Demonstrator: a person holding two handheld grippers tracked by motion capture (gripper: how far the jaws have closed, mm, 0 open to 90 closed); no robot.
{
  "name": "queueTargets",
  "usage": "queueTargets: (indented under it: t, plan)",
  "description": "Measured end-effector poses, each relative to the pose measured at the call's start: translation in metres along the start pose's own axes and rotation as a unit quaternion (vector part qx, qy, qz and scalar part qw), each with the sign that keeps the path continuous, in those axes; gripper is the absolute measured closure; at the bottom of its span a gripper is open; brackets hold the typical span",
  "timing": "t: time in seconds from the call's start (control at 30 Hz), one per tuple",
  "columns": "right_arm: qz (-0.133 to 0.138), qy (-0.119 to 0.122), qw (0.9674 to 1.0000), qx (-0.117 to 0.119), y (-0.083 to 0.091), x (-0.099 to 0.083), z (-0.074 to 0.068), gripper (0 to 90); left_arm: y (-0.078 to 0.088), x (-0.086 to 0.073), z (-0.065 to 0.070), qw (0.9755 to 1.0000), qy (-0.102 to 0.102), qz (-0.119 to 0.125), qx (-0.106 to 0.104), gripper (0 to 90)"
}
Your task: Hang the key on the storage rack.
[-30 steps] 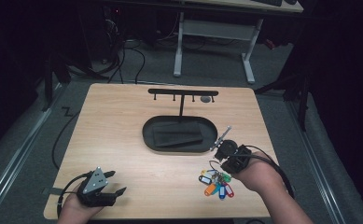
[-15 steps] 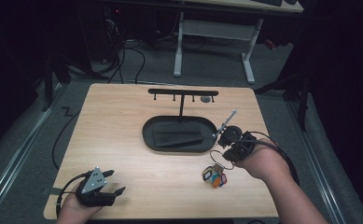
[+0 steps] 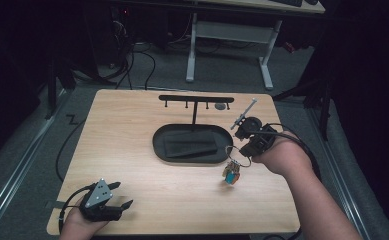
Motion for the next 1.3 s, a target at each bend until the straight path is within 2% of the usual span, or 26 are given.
queueTargets:
  t: [0.4,0.6,0.8,0.9,0.93,1.03,1.1,1.13,1.17,1.3]
  plan:
    - [0.014,-0.008,0.9999,-0.001,0.0,0.023,0.019,88.1,0.0,-0.002,-0.001,1.0,0.002,0.0,0.002,25.3]
    - [0.02,-0.015,0.9997,-0.003,-0.001,0.036,0.033,88.2,0.0,-0.002,-0.001,1.0,0.001,-0.002,0.002,25.3]
    - [0.023,-0.018,0.9996,-0.005,-0.007,0.048,0.047,88.1,-0.001,-0.003,-0.001,1.0,0.001,-0.003,0.001,25.2]
    - [0.02,-0.028,0.9994,-0.006,-0.011,0.054,0.051,88.1,-0.001,-0.003,-0.001,1.0,0.0,-0.004,0.0,25.2]
    - [0.022,-0.023,0.9995,-0.006,-0.013,0.056,0.054,88.1,-0.001,-0.003,-0.001,1.0,0.001,-0.004,0.0,25.2]
    - [0.023,-0.035,0.9991,-0.004,-0.016,0.062,0.056,88.1,-0.001,-0.004,-0.001,1.0,0.001,-0.004,-0.001,25.2]
    - [0.025,-0.028,0.9993,-0.004,-0.019,0.066,0.059,88.1,-0.001,-0.004,0.0,1.0,0.001,-0.005,0.0,25.2]
    - [0.023,-0.042,0.9988,-0.002,-0.02,0.068,0.059,88.1,-0.001,-0.004,0.0,1.0,0.001,-0.004,0.0,25.2]
    - [0.024,-0.032,0.9992,-0.004,-0.021,0.07,0.061,88.1,-0.001,-0.004,0.0,1.0,0.001,-0.004,0.0,25.2]
    - [0.027,-0.04,0.9988,-0.009,-0.026,0.075,0.071,88.1,0.0,-0.004,-0.001,1.0,0.002,-0.005,0.001,25.2]
Point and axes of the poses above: each handheld gripper's, and its own axes: y roughly backward along the jaws, x roughly out of its top, z roughly to its right, the point moved 2 cm from there along -y, roughly forward along the jaws, and after that the axes turned 2 degrees about z, right-handed, at the moved point
